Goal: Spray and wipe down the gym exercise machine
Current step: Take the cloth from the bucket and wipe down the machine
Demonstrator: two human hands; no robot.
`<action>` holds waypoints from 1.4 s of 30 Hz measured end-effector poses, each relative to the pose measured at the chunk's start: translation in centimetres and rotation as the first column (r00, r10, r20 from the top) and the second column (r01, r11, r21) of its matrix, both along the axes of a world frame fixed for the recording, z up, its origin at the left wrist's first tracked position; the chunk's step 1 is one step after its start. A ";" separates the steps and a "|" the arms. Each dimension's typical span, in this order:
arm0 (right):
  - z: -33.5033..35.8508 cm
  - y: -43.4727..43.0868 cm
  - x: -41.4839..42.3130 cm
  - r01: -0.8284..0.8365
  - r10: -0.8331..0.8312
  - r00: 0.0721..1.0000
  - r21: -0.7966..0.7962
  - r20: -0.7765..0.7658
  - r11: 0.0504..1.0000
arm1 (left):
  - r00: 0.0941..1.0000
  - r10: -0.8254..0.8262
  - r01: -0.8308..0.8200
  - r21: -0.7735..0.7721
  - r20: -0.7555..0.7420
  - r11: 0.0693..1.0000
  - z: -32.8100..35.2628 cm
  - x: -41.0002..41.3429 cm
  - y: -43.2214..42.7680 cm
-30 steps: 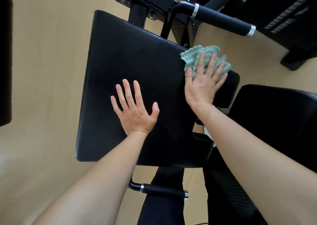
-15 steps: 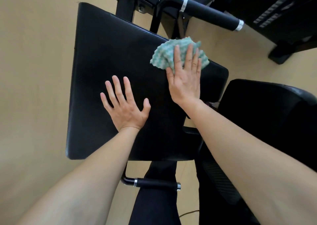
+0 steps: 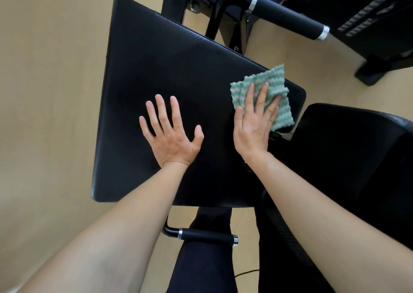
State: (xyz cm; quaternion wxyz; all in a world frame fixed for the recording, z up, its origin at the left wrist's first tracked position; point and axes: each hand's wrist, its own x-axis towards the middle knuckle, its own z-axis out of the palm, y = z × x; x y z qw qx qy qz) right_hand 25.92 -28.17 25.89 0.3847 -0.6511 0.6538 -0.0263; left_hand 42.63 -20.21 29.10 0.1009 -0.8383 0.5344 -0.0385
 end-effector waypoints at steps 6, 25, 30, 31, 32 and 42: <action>1.6 -5.9 4.9 -0.288 0.291 0.957 -0.133 0.002 0.948 | 1.000 -0.013 0.013 -0.002 -0.004 1.000 0.0 0.0 0.0; 1.1 -9.2 4.6 -0.424 0.418 0.906 -0.169 -0.071 0.890 | 0.999 -0.027 0.026 -0.016 -0.018 1.000 -0.3 0.3 0.1; 3.3 -8.4 9.0 -0.601 0.609 0.791 -0.268 -0.062 0.753 | 1.000 -0.024 0.024 -0.004 -0.017 1.000 -0.2 0.2 0.2; 3.5 -7.2 9.2 -0.643 0.657 0.751 -0.297 -0.064 0.706 | 1.000 -0.026 0.026 -0.003 -0.015 1.000 -0.3 0.2 0.2; 3.6 -5.9 8.9 -0.674 0.694 0.717 -0.314 -0.061 0.669 | 1.000 -0.027 0.027 -0.001 -0.015 1.000 -0.3 0.2 0.2; 4.4 -1.5 2.8 -0.495 0.549 0.798 -0.251 0.249 0.832 | 0.959 0.001 -0.059 -0.197 -0.285 0.979 1.2 0.8 0.2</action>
